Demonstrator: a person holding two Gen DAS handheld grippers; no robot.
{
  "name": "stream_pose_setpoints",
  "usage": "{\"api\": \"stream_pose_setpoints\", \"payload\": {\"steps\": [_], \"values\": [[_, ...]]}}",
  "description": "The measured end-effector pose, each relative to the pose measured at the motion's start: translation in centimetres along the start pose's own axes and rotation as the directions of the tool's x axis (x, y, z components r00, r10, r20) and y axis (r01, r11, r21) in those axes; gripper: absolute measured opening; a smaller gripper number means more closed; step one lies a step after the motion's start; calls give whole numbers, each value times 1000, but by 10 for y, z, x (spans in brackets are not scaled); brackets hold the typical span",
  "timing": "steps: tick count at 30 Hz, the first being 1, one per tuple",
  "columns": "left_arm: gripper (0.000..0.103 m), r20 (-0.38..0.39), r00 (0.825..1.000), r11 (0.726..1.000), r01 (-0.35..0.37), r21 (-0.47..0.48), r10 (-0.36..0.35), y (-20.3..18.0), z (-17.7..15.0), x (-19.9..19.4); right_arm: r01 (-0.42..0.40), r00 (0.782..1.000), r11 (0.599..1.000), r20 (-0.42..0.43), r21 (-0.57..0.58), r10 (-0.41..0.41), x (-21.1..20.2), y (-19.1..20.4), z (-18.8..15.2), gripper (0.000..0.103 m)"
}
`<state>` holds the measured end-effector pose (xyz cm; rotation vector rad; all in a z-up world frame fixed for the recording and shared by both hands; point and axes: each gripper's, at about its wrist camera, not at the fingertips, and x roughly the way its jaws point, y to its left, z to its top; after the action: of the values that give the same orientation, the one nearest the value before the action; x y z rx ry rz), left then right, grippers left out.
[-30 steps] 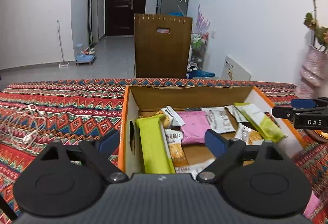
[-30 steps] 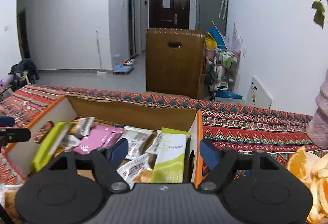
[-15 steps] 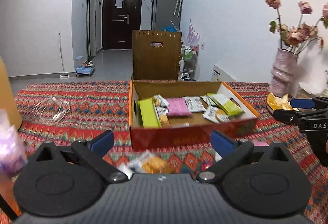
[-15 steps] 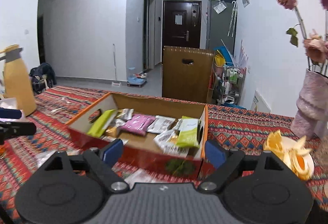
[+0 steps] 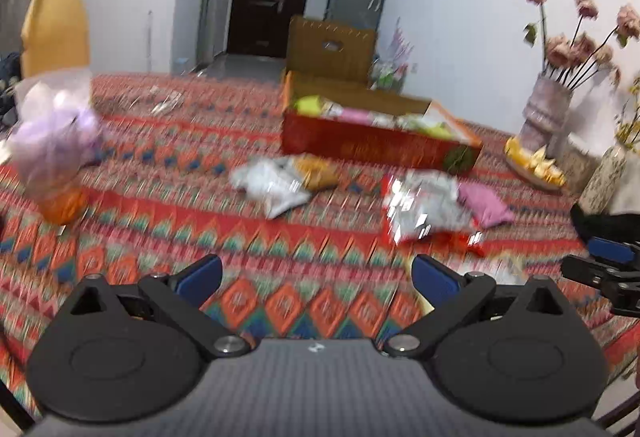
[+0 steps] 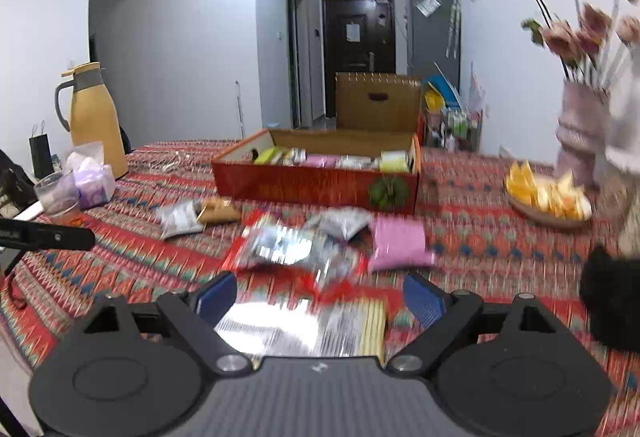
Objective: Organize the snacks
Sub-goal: 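Withdraw both open tools from the box back toward the snack pile, then grasp a white packet with the left tool while the right tool grasps a pumpkin-seed cracker bag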
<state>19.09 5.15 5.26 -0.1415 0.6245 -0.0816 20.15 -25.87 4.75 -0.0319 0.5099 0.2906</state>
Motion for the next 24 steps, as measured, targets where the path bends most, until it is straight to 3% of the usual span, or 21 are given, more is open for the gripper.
{"api": "stream_pose_setpoints", "payload": {"steps": [6,10,19,24], "values": [[103,-49,998,999,-38,-38,36,13,-28,-8,-10,997,999,-81,43,13,-8,4,-50,90],[103,-61,997,998,-45,-44,42,14,-32,-7,15,995,998,-104,55,-9,-11,3,-63,90],[102,-47,997,996,-72,-53,69,18,-15,15,15,998,999,-65,37,-13,-2,5,-42,90],[91,-27,992,986,-126,-109,124,27,11,43,33,998,999,-55,36,-31,16,0,-27,90]]}}
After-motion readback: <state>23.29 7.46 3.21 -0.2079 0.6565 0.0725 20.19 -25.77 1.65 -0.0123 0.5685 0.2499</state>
